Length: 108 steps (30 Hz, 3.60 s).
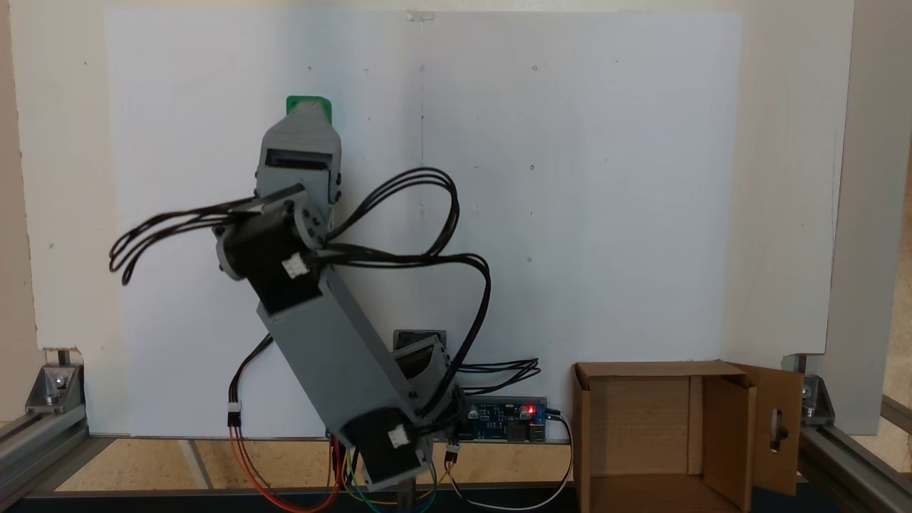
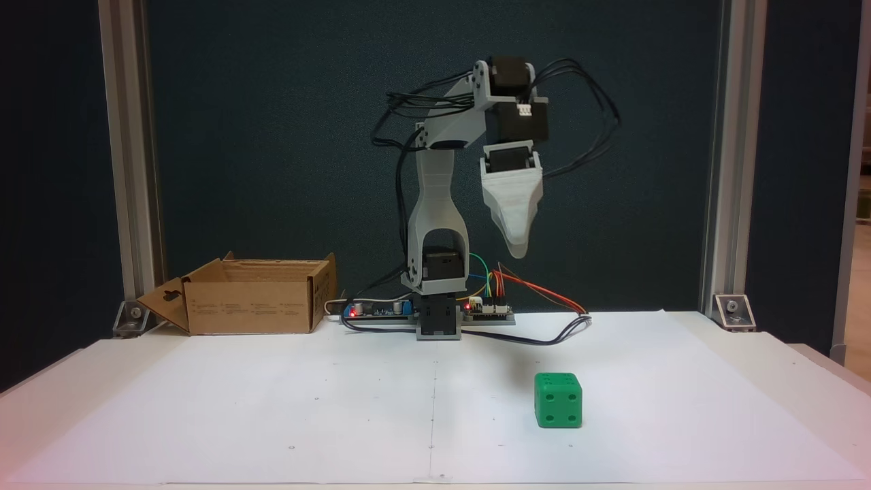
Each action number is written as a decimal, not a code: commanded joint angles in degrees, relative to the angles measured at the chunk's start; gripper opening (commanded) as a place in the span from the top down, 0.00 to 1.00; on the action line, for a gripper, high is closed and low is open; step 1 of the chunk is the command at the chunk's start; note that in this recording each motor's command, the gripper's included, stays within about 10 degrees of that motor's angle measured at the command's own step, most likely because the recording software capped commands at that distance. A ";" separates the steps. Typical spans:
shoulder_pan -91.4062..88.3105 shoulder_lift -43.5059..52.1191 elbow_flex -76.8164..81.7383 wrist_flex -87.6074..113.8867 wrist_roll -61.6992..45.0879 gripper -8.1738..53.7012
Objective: Grasp a green dice and put it in the bin.
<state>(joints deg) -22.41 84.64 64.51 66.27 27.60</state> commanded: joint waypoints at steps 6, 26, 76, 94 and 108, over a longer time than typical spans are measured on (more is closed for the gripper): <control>0.53 -6.33 -8.44 0.44 5.54 0.18; -2.11 -14.06 -11.95 -0.97 10.20 0.17; -6.06 -21.36 -4.13 -9.40 8.96 0.17; -5.54 -23.38 -0.18 -14.06 9.05 0.17; -4.48 -24.96 2.20 -17.05 9.05 0.17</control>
<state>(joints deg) -27.33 59.59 67.32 49.48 34.19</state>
